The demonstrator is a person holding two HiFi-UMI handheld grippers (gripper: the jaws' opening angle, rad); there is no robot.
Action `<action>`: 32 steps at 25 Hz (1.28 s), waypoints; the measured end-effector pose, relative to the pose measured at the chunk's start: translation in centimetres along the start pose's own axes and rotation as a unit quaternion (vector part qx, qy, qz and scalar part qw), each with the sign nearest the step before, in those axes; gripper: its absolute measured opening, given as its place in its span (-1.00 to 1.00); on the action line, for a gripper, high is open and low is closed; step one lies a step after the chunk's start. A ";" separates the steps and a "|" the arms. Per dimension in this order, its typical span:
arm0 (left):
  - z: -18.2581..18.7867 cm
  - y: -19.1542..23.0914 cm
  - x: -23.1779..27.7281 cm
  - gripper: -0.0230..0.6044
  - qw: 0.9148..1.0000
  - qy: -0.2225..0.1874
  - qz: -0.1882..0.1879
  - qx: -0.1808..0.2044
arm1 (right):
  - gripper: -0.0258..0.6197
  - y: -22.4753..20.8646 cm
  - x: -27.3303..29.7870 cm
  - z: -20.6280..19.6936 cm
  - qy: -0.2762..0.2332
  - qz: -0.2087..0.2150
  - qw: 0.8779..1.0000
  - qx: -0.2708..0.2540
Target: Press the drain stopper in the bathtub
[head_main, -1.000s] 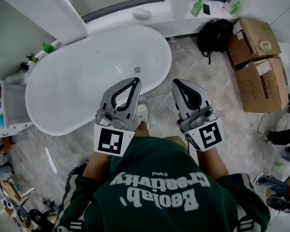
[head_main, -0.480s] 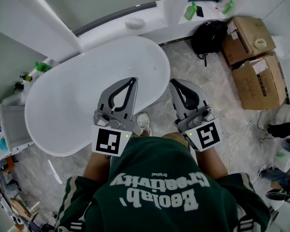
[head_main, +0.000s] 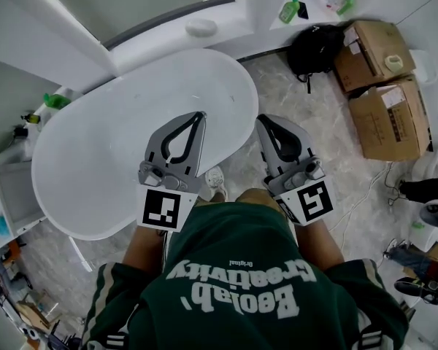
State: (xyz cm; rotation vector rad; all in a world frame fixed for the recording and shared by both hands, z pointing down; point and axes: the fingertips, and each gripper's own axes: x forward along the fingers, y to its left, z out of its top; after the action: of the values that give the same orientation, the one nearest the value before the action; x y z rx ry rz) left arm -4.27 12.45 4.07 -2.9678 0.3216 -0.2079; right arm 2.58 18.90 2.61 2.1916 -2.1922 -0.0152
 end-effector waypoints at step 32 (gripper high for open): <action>-2.7 9.3 5.4 -0.91 0.970 0.027 0.230 -0.070 | -0.89 -3.3 14.6 -0.9 -0.002 0.268 0.963 -0.037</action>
State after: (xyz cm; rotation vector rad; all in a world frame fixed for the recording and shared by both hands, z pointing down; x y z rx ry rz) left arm -1.33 1.89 5.81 -2.9178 1.0509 -0.2166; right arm 5.94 4.32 3.68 1.4972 -2.6546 -0.0803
